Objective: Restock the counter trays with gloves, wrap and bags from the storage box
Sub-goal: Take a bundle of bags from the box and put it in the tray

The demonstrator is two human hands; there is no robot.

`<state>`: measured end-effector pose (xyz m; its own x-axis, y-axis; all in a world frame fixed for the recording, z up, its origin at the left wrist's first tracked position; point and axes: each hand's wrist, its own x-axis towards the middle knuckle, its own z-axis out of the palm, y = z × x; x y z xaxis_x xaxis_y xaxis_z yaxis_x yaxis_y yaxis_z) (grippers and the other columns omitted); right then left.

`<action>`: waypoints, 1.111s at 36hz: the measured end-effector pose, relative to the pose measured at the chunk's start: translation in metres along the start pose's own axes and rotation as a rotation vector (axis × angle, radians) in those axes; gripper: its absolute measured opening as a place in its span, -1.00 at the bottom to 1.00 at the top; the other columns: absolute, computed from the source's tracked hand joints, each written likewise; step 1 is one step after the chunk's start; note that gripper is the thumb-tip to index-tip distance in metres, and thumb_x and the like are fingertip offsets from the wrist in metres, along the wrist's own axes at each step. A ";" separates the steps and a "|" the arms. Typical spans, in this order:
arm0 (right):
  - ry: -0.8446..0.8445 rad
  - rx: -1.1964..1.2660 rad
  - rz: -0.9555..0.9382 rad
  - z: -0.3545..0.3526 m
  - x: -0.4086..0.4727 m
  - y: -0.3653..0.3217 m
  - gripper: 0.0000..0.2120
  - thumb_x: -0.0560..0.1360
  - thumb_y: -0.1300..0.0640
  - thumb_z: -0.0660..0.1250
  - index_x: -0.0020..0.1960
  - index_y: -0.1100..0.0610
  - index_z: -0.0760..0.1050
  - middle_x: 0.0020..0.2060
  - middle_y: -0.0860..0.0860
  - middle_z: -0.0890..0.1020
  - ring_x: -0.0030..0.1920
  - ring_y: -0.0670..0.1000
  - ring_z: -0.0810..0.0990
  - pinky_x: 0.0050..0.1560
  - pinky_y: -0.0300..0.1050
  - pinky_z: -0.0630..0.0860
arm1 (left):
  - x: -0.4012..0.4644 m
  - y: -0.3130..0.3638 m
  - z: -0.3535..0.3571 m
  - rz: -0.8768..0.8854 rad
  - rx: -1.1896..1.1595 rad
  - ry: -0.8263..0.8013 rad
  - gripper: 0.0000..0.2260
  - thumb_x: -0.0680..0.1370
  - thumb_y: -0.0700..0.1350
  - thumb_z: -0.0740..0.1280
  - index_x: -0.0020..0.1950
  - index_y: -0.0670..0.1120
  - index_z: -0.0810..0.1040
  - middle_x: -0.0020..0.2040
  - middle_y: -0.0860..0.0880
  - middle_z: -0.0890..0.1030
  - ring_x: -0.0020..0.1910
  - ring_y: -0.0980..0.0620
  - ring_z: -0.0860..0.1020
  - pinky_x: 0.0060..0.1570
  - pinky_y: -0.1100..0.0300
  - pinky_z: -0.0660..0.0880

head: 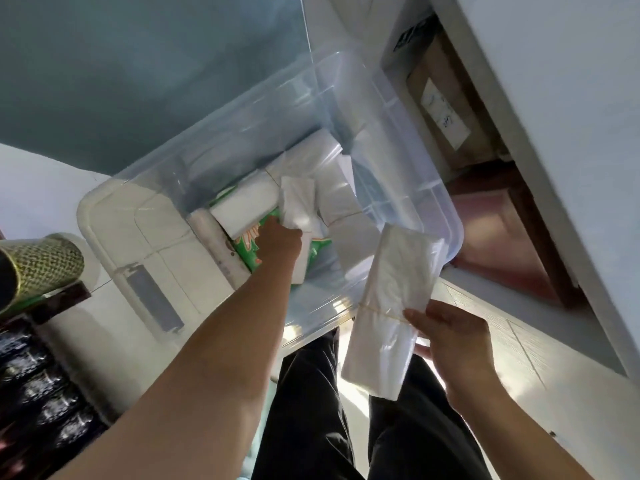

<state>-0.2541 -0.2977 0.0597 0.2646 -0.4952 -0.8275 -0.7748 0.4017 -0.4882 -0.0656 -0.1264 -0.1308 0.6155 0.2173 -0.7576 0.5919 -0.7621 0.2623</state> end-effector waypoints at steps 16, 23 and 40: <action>-0.100 -0.171 -0.148 -0.005 -0.023 -0.029 -0.81 0.40 0.26 0.47 -0.13 -0.02 0.73 -0.25 -0.01 0.72 -0.14 0.18 0.71 -0.04 0.25 0.65 | -0.055 -0.002 -0.055 0.116 -0.265 0.025 -0.90 0.44 -0.20 0.48 -0.13 -0.19 0.60 -0.18 -0.16 0.62 -0.18 -0.08 0.56 -0.09 -0.02 0.54; -0.306 -0.123 -0.259 -0.013 -0.066 -0.076 -0.74 0.43 0.36 0.44 -0.20 0.00 0.73 -0.27 0.02 0.72 -0.21 0.12 0.73 -0.25 0.02 0.68 | -0.154 0.002 -0.142 0.110 -0.580 -0.126 -0.86 0.46 -0.29 0.47 -0.02 -0.11 0.64 -0.10 -0.08 0.69 -0.07 -0.13 0.62 -0.14 0.12 0.56; -0.860 -0.172 -0.401 -0.015 -0.118 -0.182 -0.79 0.37 0.19 0.51 0.01 0.15 0.71 -0.03 0.15 0.73 -0.04 0.19 0.72 -0.08 0.05 0.69 | -0.298 0.000 -0.205 0.209 -0.905 -0.398 -0.77 0.58 -0.15 0.37 0.22 0.01 0.63 0.12 -0.08 0.70 0.01 -0.07 0.68 -0.05 0.04 0.62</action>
<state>-0.1525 -0.3240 0.2503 0.8052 0.1899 -0.5618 -0.5907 0.1730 -0.7881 -0.1424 -0.0664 0.2173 0.6312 -0.2130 -0.7458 0.7665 0.0238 0.6418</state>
